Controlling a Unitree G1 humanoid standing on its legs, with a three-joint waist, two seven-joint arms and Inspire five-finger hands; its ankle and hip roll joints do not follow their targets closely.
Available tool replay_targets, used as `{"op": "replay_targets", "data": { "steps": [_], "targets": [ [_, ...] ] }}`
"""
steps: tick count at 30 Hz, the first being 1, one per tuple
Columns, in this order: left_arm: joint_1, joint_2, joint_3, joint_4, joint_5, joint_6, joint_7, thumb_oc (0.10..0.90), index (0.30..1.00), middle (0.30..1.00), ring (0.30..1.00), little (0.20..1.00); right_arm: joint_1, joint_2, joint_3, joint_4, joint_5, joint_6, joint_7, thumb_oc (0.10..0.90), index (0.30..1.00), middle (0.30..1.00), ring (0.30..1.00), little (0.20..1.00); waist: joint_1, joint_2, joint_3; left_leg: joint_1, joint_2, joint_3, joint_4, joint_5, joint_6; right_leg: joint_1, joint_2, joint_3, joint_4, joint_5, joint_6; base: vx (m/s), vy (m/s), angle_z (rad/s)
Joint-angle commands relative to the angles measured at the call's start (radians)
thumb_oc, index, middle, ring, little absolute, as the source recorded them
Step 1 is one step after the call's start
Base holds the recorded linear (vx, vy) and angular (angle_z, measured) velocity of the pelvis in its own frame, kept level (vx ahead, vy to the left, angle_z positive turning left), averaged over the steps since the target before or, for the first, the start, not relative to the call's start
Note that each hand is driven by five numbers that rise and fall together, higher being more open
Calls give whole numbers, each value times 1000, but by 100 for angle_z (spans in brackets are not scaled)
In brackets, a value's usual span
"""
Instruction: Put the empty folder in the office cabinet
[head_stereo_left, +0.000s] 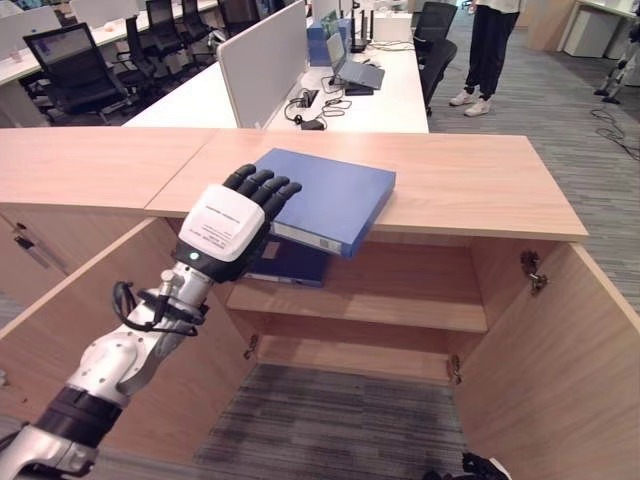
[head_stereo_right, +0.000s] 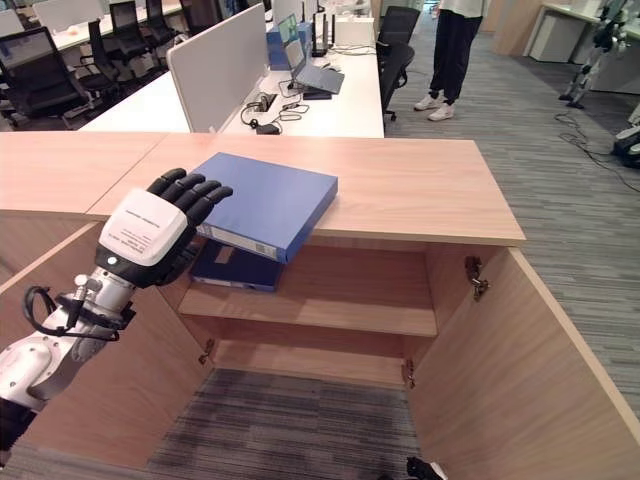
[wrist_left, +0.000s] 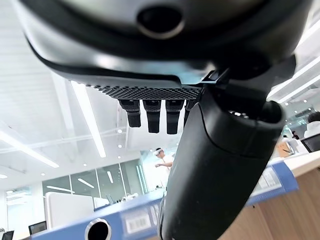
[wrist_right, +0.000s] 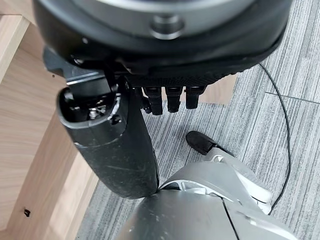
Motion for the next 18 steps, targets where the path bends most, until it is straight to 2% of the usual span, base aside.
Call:
{"op": "replay_targets", "data": {
  "steps": [1,11,15,18],
  "targets": [
    [-192,18,66,1,-16,33,60,800,900,900,900,900,13,-8,43,5,-25,5,11,800,900,900,900,900,1,-1,40,42,-27,-69,-3,-125,15,101,-26,-63,19,-152,69,12,-1,-5],
    [-252,-54,-19,147,-27,56,44,800,900,900,900,900,26,-6,32,17,-25,11,1,800,900,900,900,900,-24,-7,39,60,-27,-44,-3,-133,16,104,-27,-57,17,-144,70,15,4,-9],
    [-274,-58,-39,175,-18,66,43,800,900,900,900,900,24,-7,33,17,-24,11,-1,800,900,900,900,900,-30,-9,38,61,-26,-41,-3,-133,16,104,-25,-56,17,-145,69,0,0,0],
    [-332,-61,-89,221,-1,80,37,800,900,900,900,900,23,-8,39,14,-21,11,0,800,900,900,900,900,-35,-12,36,62,-25,-40,-3,-134,15,104,-23,-55,17,-147,69,0,0,0]
  ]
}}
